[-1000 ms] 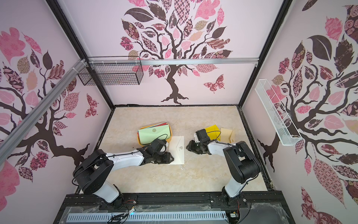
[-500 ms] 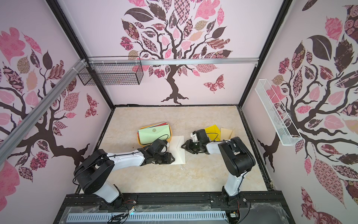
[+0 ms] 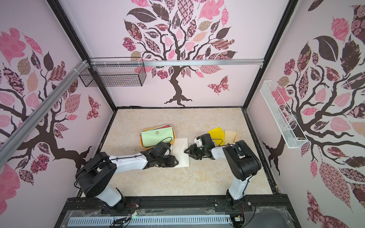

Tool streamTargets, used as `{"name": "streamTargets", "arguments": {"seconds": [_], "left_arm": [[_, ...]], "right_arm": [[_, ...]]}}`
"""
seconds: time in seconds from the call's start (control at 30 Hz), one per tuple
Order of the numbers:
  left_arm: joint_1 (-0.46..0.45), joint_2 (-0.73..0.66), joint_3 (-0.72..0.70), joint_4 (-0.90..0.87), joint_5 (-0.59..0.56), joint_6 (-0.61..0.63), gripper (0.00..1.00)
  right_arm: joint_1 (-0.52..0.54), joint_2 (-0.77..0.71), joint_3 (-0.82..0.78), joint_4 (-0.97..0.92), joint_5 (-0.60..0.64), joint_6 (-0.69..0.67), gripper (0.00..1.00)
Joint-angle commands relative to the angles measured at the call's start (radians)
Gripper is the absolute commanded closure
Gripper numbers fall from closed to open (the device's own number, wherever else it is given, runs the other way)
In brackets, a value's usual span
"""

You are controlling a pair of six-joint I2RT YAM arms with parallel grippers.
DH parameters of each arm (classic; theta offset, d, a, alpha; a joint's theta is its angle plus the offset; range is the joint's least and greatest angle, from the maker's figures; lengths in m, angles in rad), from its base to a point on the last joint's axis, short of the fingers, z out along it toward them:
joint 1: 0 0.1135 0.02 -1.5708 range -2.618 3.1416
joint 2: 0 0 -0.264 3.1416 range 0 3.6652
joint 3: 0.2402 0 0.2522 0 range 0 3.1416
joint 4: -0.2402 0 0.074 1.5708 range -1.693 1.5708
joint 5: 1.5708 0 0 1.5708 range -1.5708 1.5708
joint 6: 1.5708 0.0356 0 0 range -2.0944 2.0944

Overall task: Put the sealed envelopes into the storage box
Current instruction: Pick up the envelope from the center of the board.

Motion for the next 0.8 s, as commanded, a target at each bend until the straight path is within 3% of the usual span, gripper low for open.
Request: {"name": "streamTargets", "arguments": {"seconds": [0.0,0.3,0.57,0.77], "left_arm": [[-0.006,0.013,-0.021,-0.016,0.006,0.002,0.49],[-0.008,-0.001,-0.02,-0.019,0.008,0.005,0.49],[-0.008,0.005,-0.021,-0.02,0.015,0.011,0.49],[-0.008,-0.005,-0.02,-0.04,0.016,0.023,0.49]], "right_arm": [[0.007,-0.056,0.0,-0.017,-0.016,-0.001,0.57],[0.009,0.026,0.013,0.015,-0.027,-0.024,0.71],[0.015,0.09,0.065,0.04,-0.011,-0.053,0.74],[0.019,0.128,0.1,0.074,-0.03,-0.054,0.84]]}}
